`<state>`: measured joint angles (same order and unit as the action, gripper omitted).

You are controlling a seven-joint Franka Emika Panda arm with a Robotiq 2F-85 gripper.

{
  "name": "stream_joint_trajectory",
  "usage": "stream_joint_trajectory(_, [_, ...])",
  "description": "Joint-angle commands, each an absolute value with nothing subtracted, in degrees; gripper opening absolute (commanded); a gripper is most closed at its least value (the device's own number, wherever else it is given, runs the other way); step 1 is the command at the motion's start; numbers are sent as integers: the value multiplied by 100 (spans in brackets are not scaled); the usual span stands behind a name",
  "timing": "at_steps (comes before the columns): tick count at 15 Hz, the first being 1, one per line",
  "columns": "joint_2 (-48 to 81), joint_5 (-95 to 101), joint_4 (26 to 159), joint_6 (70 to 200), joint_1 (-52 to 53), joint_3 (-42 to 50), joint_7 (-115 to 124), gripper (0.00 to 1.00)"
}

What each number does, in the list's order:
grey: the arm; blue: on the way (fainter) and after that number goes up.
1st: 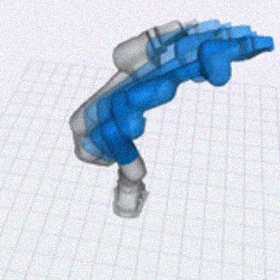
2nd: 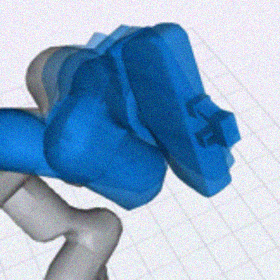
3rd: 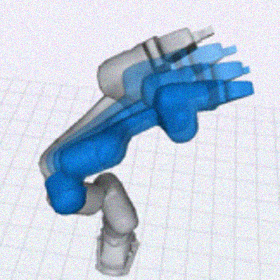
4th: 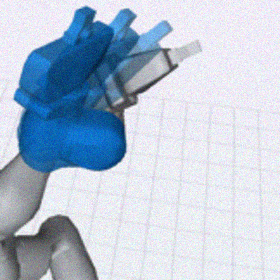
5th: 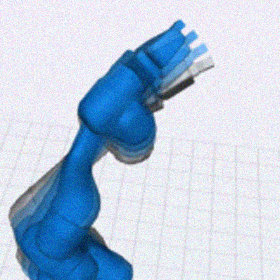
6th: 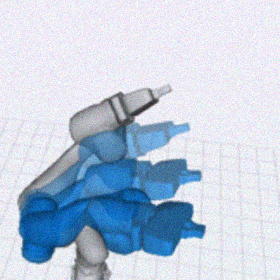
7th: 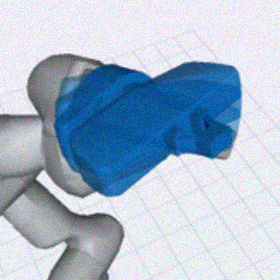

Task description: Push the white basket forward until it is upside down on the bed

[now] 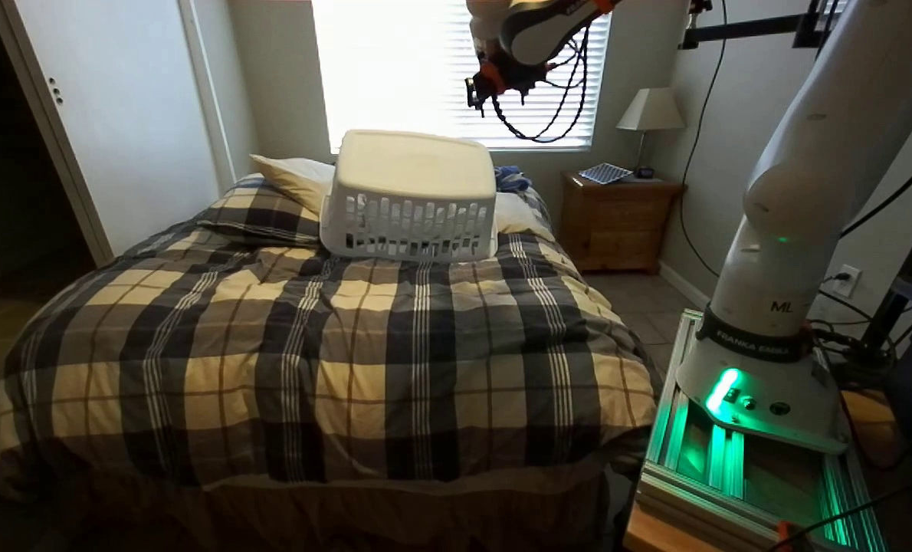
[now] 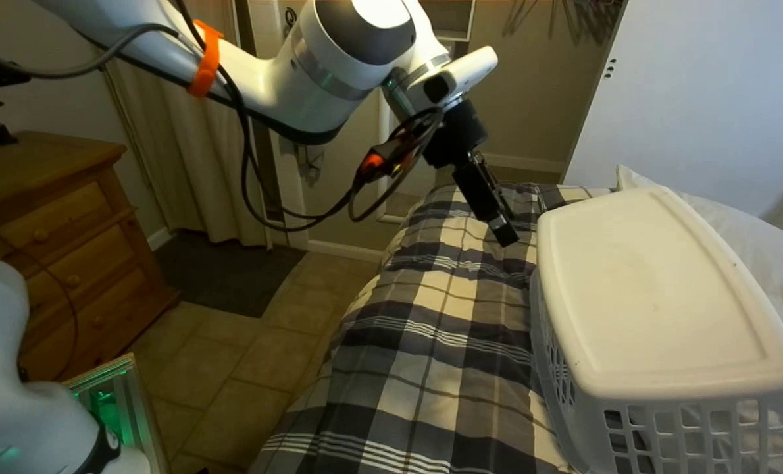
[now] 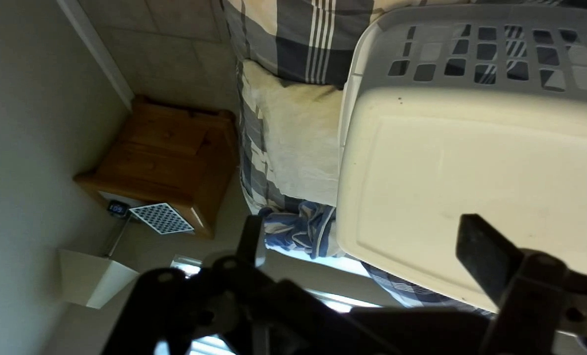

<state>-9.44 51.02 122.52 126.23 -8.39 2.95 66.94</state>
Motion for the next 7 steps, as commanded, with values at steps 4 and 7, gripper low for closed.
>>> stream_joint_trajectory(4, [-905, 5095, 12231, 12605, -797, 349, 6682, 100])
stream_joint_trajectory(7, [-904, 5095, 12230, 12605, -797, 350, 6682, 100])
